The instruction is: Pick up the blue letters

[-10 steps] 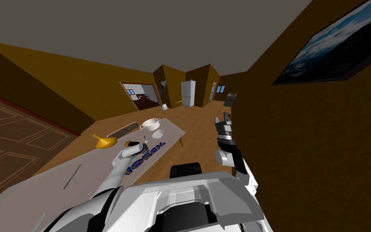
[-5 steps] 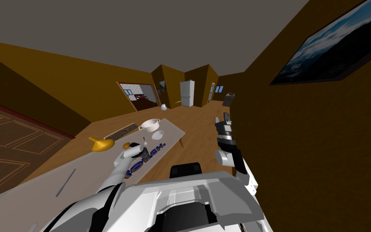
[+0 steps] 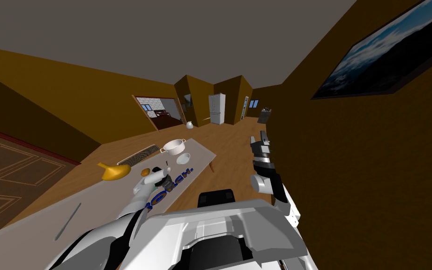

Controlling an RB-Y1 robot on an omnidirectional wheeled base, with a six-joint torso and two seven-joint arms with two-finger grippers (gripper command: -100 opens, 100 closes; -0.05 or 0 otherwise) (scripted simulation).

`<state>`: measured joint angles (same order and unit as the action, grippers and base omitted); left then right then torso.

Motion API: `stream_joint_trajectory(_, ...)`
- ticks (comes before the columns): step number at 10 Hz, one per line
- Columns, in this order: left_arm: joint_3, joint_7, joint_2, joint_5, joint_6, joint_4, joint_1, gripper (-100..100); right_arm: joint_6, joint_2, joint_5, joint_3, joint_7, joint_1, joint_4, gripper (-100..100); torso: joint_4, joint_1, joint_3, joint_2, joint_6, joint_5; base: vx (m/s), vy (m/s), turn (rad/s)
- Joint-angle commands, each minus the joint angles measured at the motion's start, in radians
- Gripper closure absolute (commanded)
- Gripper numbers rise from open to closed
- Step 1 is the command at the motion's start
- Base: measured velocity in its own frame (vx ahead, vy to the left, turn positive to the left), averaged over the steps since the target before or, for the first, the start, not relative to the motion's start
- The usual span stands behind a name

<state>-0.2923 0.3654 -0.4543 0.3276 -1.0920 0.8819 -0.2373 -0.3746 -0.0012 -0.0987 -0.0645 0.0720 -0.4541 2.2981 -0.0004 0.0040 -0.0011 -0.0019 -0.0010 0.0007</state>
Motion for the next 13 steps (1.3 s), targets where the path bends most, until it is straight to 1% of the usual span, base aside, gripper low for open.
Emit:
stream_joint_trajectory(1,0.002,0.009,0.007,-0.005,-0.031,0.002,0.006,-100,0.000,0.000,0.000,0.000,0.000,0.000,0.000,0,0.000,0.000,0.000,0.000,0.000,0.000,0.033,0.051,-0.024)
stream_joint_trajectory(2,0.002,0.010,0.007,-0.005,-0.056,-0.022,0.000,-100,0.000,0.000,0.000,0.000,0.000,0.000,0.000,0,0.000,-0.001,0.000,0.000,0.000,0.000,0.027,0.044,-0.020)
stream_joint_trajectory(3,0.002,0.010,0.007,-0.005,-0.056,-0.022,0.000,-100,0.000,0.000,0.000,0.000,0.000,0.000,0.000,0,0.000,-0.001,0.000,0.001,0.000,0.000,0.018,0.036,-0.021)
stream_joint_trajectory(5,0.004,0.010,0.007,-0.005,-0.103,-0.067,-0.011,-100,0.000,0.000,0.000,0.000,0.000,0.000,0.000,0,0.000,-0.002,0.001,0.001,0.000,0.000,0.036,0.052,-0.041)
stream_joint_trajectory(6,0.004,0.010,0.007,-0.005,-0.103,-0.067,-0.011,-100,0.000,0.000,0.000,0.000,0.000,0.000,0.000,0,0.000,0.000,0.000,0.000,0.000,0.000,0.049,0.076,-0.011)
stream_joint_trajectory(7,0.002,0.011,0.006,-0.003,-0.107,-0.048,-0.003,-100,0.000,0.000,0.000,0.000,0.000,0.000,0.000,0,0.000,0.001,0.000,-0.001,0.000,0.000,0.016,0.031,-0.004)
stream_joint_trajectory(8,0.002,0.010,0.006,-0.003,-0.108,-0.052,-0.004,0,0.000,0.000,0.000,0.000,0.000,0.000,0.000,0,0.000,-0.002,0.000,0.001,0.000,0.000,0.004,0.006,0.000)
stream_joint_trajectory(9,-0.007,0.045,0.008,-0.013,-0.094,-0.080,-0.017,-100,0.000,0.000,0.000,0.000,0.000,0.000,0.000,0,0.000,-0.003,0.001,0.002,0.000,-0.001,-0.035,0.058,-0.248)
stream_joint_trajectory(11,-0.024,0.102,0.013,-0.032,-0.066,-0.136,-0.042,-100,0.000,0.000,0.000,0.000,0.000,0.001,0.000,0,0.002,0.001,0.005,0.009,0.001,0.000,-0.164,0.135,-0.450)
stream_joint_trajectory(12,-0.024,0.114,0.013,-0.032,-0.066,-0.136,-0.042,-100,0.000,0.000,0.000,0.000,0.000,0.001,0.000,0,0.003,0.005,0.008,0.014,0.001,0.001,-0.143,0.130,-0.145)
stream_joint_trajectory(13,-0.032,0.149,0.016,-0.042,-0.052,-0.164,-0.055,-100,0.000,0.000,0.000,0.000,0.000,0.000,0.000,0,0.003,0.005,0.007,0.012,-0.001,0.001,-0.112,0.085,-0.288)
